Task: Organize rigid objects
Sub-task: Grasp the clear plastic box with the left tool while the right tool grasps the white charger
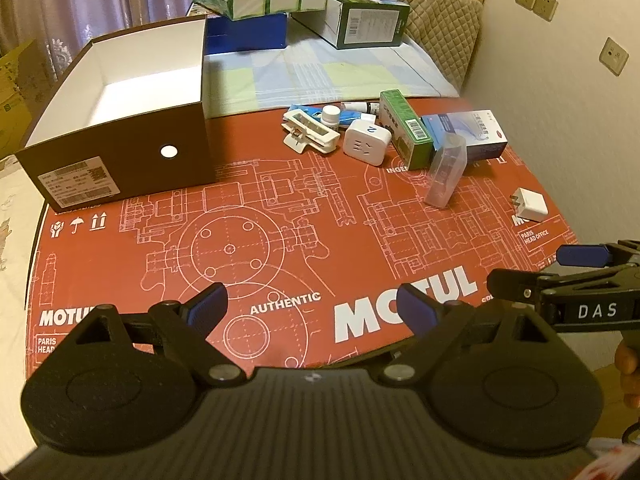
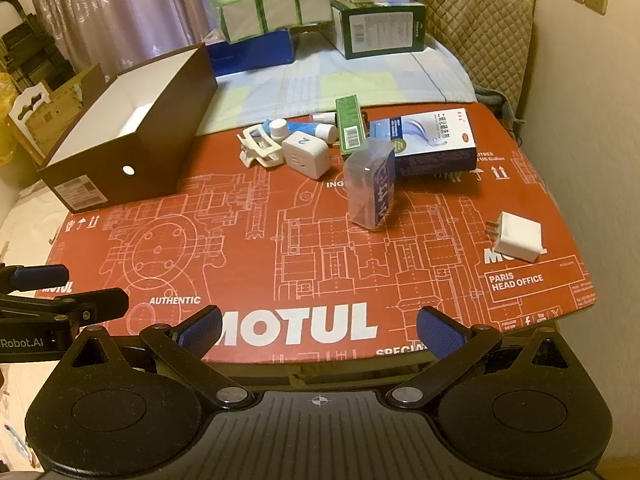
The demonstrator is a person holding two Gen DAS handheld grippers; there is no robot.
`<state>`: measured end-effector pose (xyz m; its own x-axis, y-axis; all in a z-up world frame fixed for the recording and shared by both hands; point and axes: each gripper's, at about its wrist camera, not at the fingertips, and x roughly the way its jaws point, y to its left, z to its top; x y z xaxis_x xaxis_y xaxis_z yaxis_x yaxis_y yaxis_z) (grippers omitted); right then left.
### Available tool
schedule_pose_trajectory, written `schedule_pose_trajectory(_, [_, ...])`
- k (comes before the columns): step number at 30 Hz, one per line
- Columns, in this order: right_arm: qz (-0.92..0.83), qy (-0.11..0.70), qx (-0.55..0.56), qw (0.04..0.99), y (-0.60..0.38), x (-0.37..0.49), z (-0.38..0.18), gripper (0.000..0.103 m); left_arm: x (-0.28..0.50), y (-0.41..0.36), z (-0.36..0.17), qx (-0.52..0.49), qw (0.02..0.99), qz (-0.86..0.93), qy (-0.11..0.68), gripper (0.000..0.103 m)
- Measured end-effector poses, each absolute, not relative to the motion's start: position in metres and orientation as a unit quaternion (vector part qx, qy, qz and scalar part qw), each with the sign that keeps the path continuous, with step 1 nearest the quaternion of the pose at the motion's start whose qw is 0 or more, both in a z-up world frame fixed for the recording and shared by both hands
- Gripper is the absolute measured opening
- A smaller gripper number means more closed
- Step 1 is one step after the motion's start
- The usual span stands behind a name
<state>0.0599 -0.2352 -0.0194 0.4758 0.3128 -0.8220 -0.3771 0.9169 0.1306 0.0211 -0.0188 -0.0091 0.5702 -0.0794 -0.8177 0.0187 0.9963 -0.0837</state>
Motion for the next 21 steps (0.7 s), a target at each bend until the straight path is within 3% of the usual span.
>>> schedule_pose_trajectory(21, [0.156,0.468,0.0,0.87,-0.274,0.115,-0.027,0.101,0.081,-0.036,-0.029,-0.035,0.873,-0.063,0.483,0.089])
